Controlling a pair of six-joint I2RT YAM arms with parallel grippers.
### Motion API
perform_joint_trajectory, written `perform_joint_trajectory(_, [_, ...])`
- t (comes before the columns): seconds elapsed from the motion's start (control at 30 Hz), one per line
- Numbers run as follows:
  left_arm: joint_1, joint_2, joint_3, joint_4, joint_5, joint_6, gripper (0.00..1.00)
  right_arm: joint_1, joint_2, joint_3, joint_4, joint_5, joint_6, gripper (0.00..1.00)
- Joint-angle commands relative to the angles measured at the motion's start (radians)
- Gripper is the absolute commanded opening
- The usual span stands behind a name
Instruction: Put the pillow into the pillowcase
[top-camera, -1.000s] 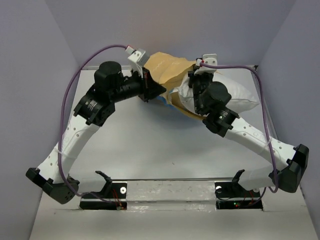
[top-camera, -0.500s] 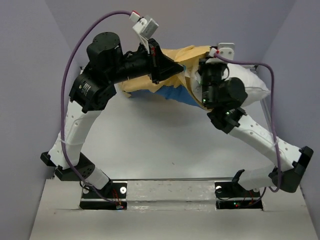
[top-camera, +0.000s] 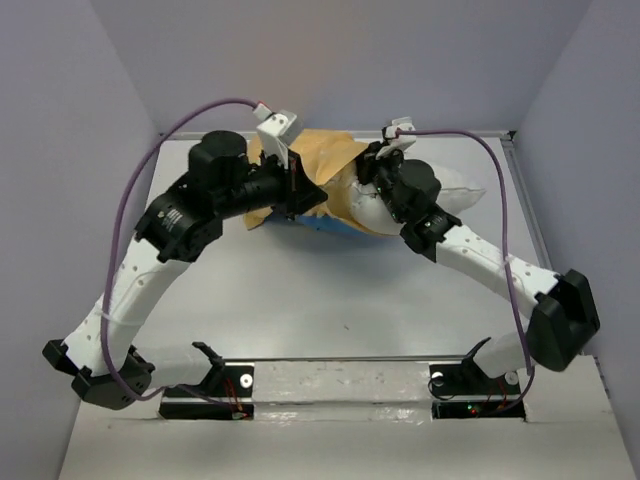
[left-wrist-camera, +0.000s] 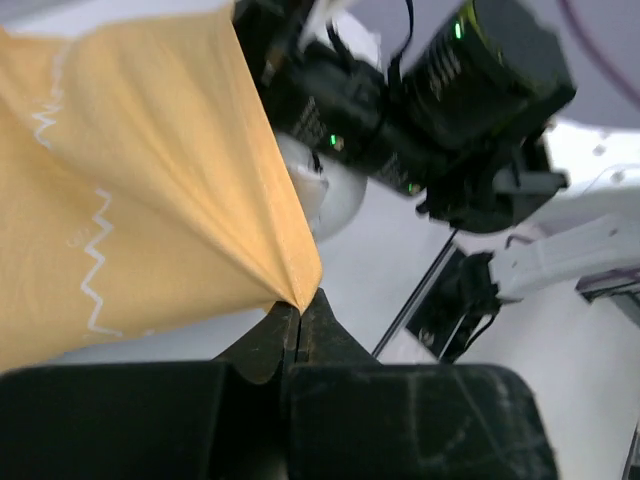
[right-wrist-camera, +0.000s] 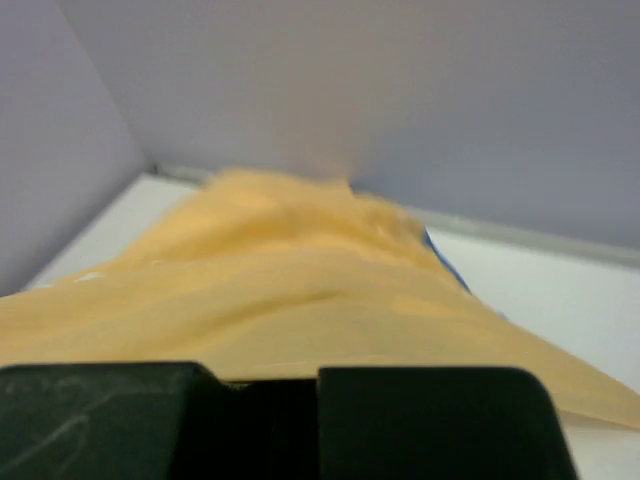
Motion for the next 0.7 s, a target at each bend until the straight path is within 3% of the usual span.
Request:
perform_joint_trajectory(0.0, [-0.017,-0.188,-0.195,0.219,0.023,-0.016,0.0,-0.099,0.02,-0.055,-0.073,-0.148,0.088,0.0])
perform_joint_trajectory(0.1, [-0.014,-0.258,-0.368,0.31,0.07,-0.075,0.0,-0.073,-0.014,-0.076,-0.067,-0.116,0.017,0.0])
perform_joint_trajectory(0.23, [-0.012,-0.289,-0.386,0.397,0.164,-0.12,0.0,0.025,0.099,-0.122,-0.09,-0.058,0.054,0.0])
perform_joint_trajectory(0.3, [-0.01,-0.297,-0.415,0.371,0.126,-0.112,0.0,0.09,0.125,-0.144,-0.105,0.059,0.139,0.0])
perform_joint_trajectory(0.43, [-0.009,-0.358,-0.556,0.249,-0.101,-0.073,0.0,0.162,0.05,-0.315,-0.004,-0.01,0.233,0.0])
perform_joint_trajectory(0.47, [-0.009,-0.381,-0.583,0.226,-0.11,-0.062,0.17,0.18,0.036,-0.328,-0.01,-0.025,0.238,0.0])
perform_joint_trajectory(0.57, [-0.009,-0.419,-0.698,0.204,-0.135,-0.065,0.5,0.203,-0.026,-0.381,-0.066,-0.12,0.325,0.0])
perform_joint_trajectory(0.63, [-0.009,-0.435,-0.708,0.231,-0.1,-0.076,0.56,0.203,-0.062,-0.418,-0.097,-0.133,0.359,0.0])
perform_joint_trajectory(0.67, [-0.009,-0.444,-0.705,0.236,-0.091,-0.077,0.61,0.203,-0.082,-0.447,-0.114,-0.145,0.368,0.09])
